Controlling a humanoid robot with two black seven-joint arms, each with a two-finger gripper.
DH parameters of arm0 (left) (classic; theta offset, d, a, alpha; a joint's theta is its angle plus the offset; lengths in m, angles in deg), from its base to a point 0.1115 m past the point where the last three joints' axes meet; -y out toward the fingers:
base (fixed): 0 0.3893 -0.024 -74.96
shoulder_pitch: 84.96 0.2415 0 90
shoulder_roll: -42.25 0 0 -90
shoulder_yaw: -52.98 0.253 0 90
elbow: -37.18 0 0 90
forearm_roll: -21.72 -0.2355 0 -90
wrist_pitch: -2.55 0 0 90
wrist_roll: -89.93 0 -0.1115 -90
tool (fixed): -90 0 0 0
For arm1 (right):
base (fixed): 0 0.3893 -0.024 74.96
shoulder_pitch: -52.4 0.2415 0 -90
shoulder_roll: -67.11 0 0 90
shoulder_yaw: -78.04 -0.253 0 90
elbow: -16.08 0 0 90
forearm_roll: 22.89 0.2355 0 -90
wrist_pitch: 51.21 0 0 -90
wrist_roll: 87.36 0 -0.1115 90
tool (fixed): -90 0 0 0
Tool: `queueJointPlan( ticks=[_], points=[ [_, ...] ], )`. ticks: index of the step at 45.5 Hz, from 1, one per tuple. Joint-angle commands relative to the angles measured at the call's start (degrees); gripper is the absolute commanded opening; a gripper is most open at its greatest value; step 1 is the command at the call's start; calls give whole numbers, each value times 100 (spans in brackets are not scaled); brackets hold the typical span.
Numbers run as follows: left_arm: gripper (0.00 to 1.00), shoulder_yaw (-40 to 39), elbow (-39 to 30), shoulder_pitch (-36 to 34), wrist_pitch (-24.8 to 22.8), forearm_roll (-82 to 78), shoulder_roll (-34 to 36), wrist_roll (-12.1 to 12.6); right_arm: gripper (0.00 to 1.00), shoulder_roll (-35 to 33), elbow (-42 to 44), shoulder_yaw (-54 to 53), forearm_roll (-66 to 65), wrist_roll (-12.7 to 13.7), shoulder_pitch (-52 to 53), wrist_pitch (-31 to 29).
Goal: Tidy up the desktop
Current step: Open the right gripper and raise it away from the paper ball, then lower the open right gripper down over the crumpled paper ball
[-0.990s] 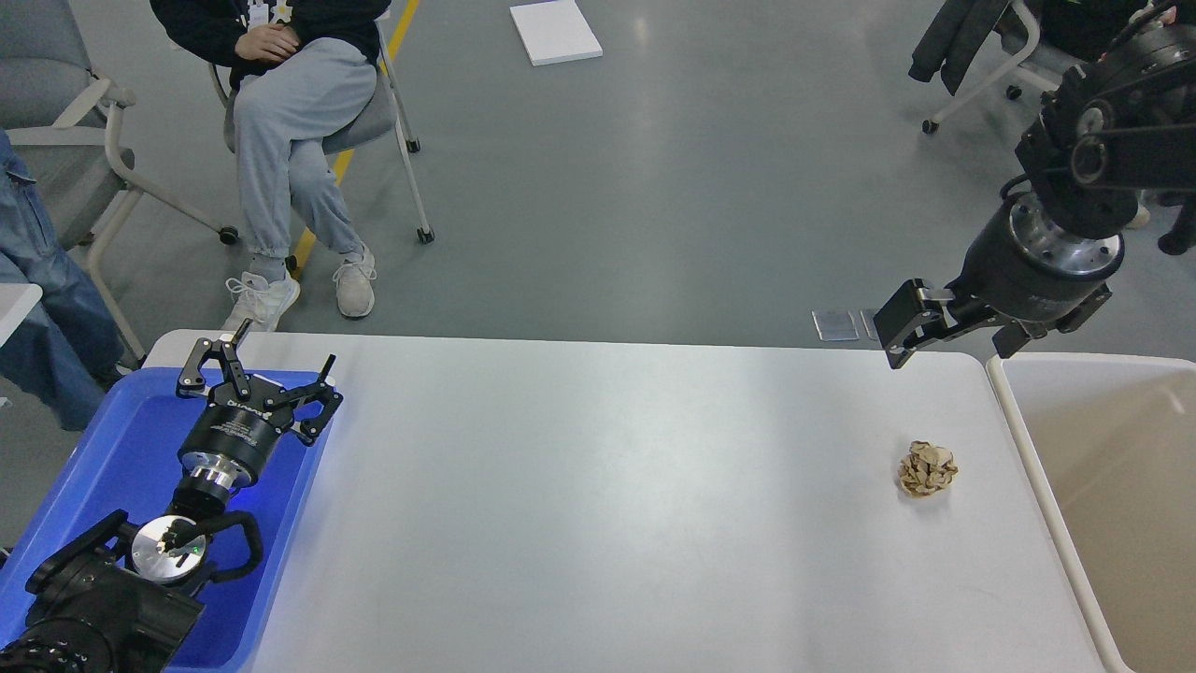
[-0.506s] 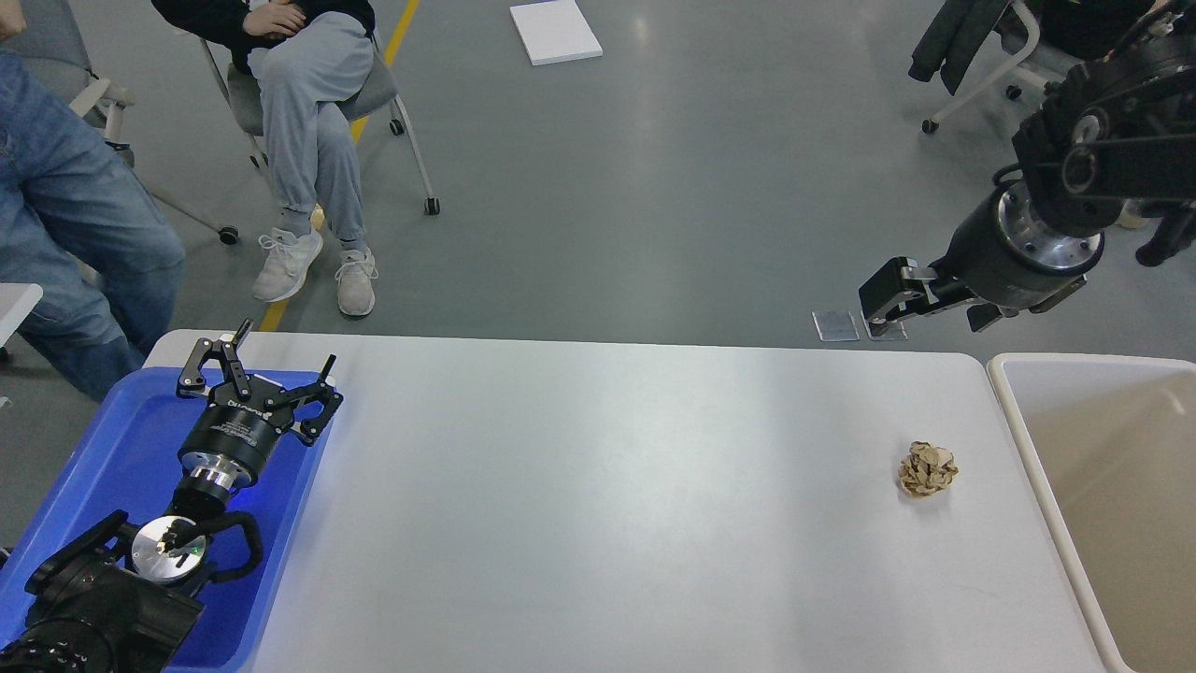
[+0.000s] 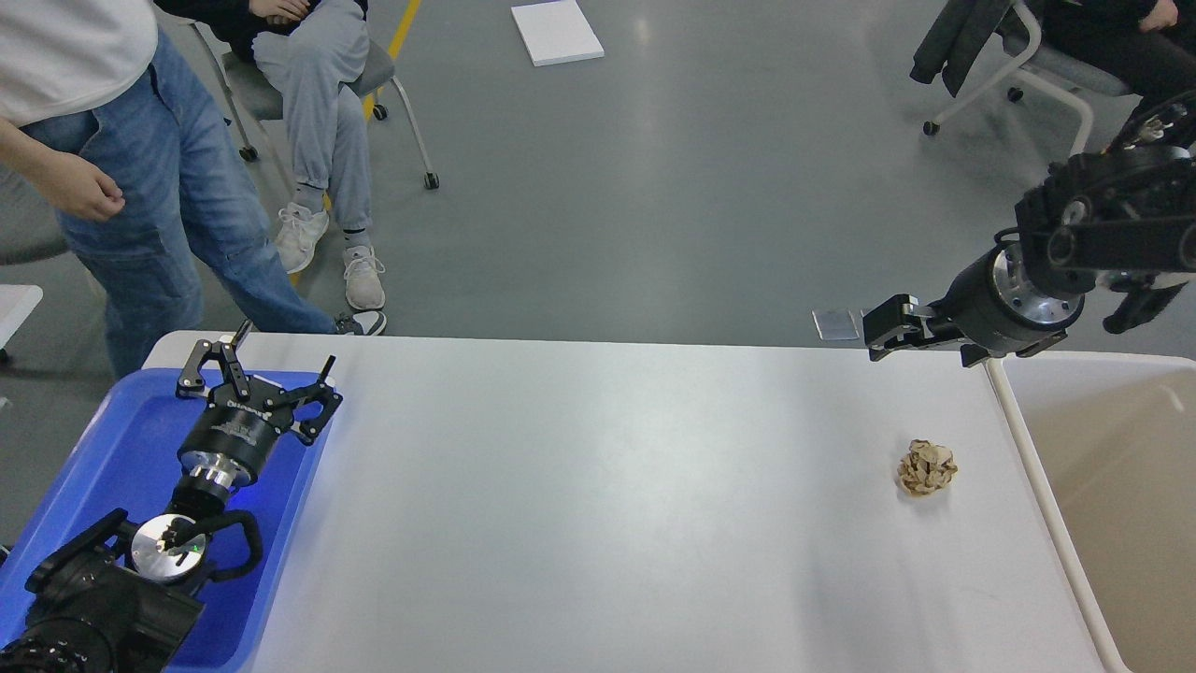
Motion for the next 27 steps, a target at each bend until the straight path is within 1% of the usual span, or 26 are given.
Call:
queueJointPlan(
  ticks=[1,7,12,18,21,27],
  points=[
    [100,0,0,0,0,1,0,0,100,6,794,-228,-47,8,-997,89],
    [100,0,0,0,0,1,0,0,100,-12,1242,-493,-64,17,-1630,89],
    [100,0,0,0,0,1,0,0,100,-21,1357,-563,-99,17,-1876,115],
    [100,0,0,0,0,1,0,0,100,6,1672,-721,-134,17,-2227,335],
    [100,0,0,0,0,1,0,-9,100,6,2014,-896,-327,17,-2622,501],
    [100,0,0,0,0,1,0,-9,100,6,2376,-1257,-740,17,-3054,537]
  ],
)
